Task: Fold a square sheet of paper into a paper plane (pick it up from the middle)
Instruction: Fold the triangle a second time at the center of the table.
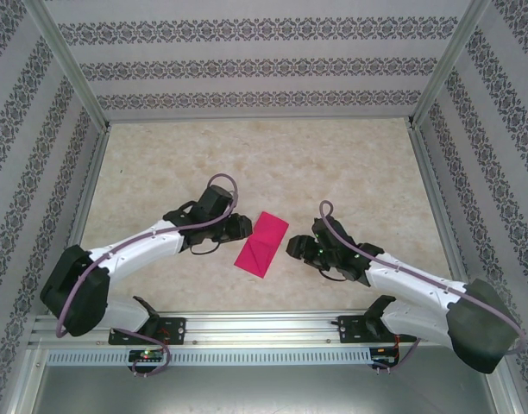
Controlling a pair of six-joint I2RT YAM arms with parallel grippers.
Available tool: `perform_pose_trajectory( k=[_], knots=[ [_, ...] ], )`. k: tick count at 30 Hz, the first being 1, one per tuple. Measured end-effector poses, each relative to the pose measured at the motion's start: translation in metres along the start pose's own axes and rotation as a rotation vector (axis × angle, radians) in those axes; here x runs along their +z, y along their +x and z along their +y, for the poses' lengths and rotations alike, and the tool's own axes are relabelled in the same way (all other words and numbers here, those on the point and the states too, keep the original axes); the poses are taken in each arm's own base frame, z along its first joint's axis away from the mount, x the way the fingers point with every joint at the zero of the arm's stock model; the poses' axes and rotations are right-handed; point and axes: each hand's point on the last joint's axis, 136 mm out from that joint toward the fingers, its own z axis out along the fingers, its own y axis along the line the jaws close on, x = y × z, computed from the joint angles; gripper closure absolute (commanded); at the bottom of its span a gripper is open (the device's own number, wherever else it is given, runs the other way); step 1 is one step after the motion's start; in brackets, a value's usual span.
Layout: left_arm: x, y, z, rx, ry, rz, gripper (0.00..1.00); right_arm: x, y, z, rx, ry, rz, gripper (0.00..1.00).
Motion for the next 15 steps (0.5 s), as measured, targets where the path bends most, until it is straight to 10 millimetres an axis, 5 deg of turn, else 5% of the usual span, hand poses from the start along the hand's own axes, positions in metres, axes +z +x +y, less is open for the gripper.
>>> perform_pose_trajectory(
  k=[8,15],
  knots=[
    [-0.010,0.003,0.005,-0.013,0.008,0.000,0.61,0.013,0.010,0.011,-0.026,-0.027,0.035,0.40],
    [0.004,-0.006,0.009,-0.070,0.085,0.056,0.62,0.030,0.005,0.026,0.017,-0.056,0.038,0.39]
  ],
)
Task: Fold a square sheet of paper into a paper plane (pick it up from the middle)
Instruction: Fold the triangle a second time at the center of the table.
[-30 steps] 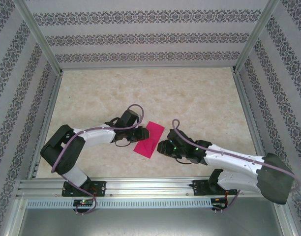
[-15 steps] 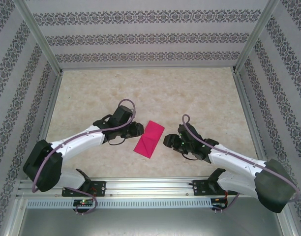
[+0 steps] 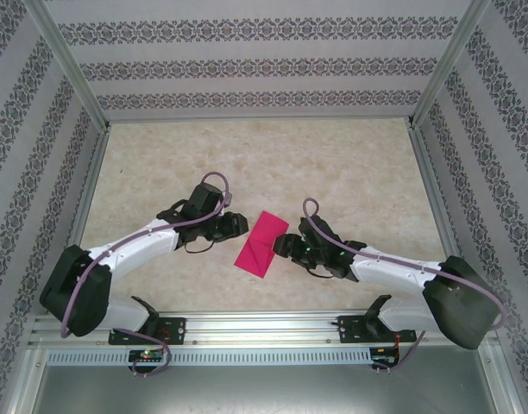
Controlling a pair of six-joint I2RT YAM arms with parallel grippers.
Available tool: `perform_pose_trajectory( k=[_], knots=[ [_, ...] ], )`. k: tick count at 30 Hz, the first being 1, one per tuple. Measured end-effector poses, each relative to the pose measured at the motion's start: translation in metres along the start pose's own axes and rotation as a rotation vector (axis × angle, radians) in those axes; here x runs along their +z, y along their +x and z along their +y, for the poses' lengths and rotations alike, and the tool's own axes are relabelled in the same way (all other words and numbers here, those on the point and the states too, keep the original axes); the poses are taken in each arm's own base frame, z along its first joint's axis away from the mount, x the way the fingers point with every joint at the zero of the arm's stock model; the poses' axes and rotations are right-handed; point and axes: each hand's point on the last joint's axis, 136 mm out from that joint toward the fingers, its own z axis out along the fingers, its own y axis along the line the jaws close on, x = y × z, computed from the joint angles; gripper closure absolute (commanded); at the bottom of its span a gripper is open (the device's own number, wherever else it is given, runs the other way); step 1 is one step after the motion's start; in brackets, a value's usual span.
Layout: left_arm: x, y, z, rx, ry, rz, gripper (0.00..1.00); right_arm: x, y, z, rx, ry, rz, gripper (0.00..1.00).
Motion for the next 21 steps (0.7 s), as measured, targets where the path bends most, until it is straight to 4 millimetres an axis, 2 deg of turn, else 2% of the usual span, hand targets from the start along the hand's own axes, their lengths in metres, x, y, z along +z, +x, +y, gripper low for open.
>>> perform_pose_trajectory(
  k=[4,8,15,21],
  knots=[
    [0.019,0.005,0.001,-0.021,0.037,0.078,0.69,0.007,-0.007,0.013,0.007,-0.014,-0.003,0.39],
    [0.036,0.007,-0.003,-0.034,0.065,0.142,0.70,0.008,-0.010,0.023,0.008,-0.029,-0.011,0.39],
    [0.050,0.011,-0.005,-0.031,0.096,0.206,0.71,0.009,-0.002,0.027,0.004,-0.030,-0.005,0.36],
    [0.066,0.018,0.010,-0.055,0.066,0.246,0.71,0.015,0.001,0.022,0.007,-0.012,0.008,0.35]
  ],
)
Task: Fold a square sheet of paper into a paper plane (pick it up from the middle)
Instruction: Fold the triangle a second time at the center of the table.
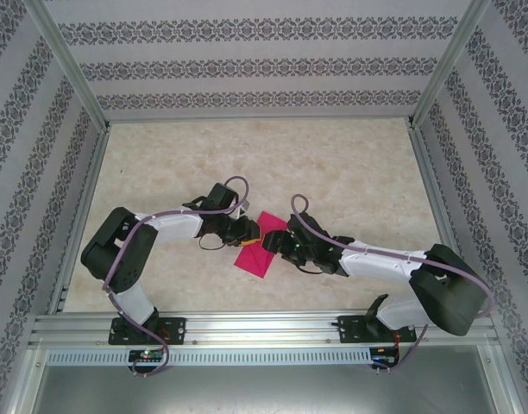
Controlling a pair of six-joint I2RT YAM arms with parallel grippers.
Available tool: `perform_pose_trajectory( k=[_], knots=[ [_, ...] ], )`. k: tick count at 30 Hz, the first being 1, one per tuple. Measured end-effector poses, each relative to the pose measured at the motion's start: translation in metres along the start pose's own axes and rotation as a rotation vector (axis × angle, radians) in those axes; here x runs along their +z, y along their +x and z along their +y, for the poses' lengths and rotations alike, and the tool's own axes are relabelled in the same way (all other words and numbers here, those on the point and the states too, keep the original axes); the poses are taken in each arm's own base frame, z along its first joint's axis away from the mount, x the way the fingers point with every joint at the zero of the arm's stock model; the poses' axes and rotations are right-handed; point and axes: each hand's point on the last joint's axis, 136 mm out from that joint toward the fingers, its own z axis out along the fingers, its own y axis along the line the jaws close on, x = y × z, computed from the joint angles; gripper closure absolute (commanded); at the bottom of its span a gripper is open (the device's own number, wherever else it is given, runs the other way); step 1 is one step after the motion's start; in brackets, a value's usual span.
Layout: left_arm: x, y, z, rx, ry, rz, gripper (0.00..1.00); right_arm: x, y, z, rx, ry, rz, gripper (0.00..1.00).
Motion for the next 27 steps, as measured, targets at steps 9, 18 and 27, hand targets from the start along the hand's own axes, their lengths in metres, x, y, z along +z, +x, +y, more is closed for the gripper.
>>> perform_pose_trajectory(
  k=[9,18,27],
  knots=[
    [0.010,-0.003,0.009,-0.001,-0.024,0.010,0.70,0.003,0.006,0.002,-0.005,-0.006,0.015,0.61],
    [0.009,-0.010,0.006,0.031,-0.031,-0.008,0.70,0.016,0.022,0.024,-0.043,-0.071,0.086,0.83],
    [0.011,-0.009,0.012,0.023,-0.050,-0.003,0.69,0.027,0.026,0.022,-0.043,-0.053,0.117,0.80]
  ],
)
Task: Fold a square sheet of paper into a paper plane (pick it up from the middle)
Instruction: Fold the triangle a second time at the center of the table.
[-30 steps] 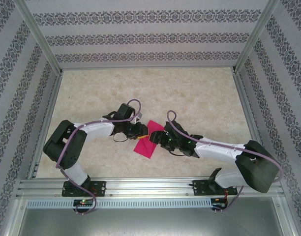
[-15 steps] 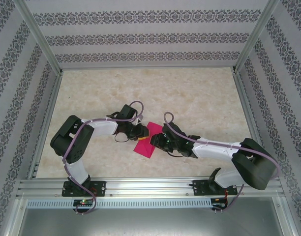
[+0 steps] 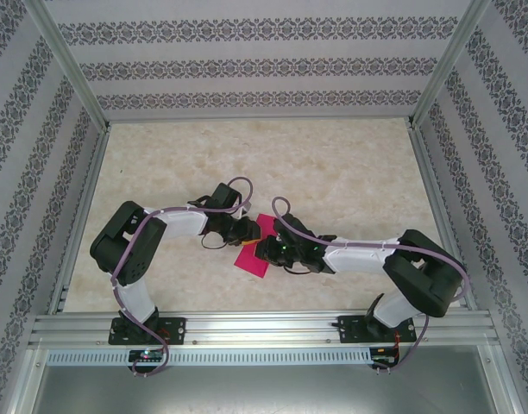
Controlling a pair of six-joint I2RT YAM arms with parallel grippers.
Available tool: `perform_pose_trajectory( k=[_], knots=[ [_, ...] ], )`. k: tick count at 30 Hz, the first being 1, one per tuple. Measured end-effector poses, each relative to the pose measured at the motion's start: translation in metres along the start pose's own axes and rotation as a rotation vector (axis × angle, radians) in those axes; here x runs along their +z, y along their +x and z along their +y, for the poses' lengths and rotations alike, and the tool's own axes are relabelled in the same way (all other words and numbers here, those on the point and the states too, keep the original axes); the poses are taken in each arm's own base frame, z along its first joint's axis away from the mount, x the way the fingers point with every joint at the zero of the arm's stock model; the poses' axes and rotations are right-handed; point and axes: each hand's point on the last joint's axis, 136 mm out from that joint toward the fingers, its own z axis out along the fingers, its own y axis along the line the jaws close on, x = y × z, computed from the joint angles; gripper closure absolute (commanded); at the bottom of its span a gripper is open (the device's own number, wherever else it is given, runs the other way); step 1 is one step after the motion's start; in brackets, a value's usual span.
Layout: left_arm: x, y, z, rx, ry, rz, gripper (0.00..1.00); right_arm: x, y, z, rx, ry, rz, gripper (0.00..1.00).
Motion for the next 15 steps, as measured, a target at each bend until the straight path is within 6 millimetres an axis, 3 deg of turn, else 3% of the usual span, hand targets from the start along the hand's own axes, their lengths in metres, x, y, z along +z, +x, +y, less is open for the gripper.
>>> perform_pose_trajectory(
  k=[7,15],
  knots=[
    [-0.001,-0.001,-0.002,0.003,0.001,0.000,0.69,-0.002,0.001,0.008,-0.012,-0.040,0.000,0.78],
    [-0.001,-0.002,-0.003,0.005,0.000,0.000,0.69,0.011,0.011,-0.004,-0.011,0.011,0.040,0.77]
  ],
)
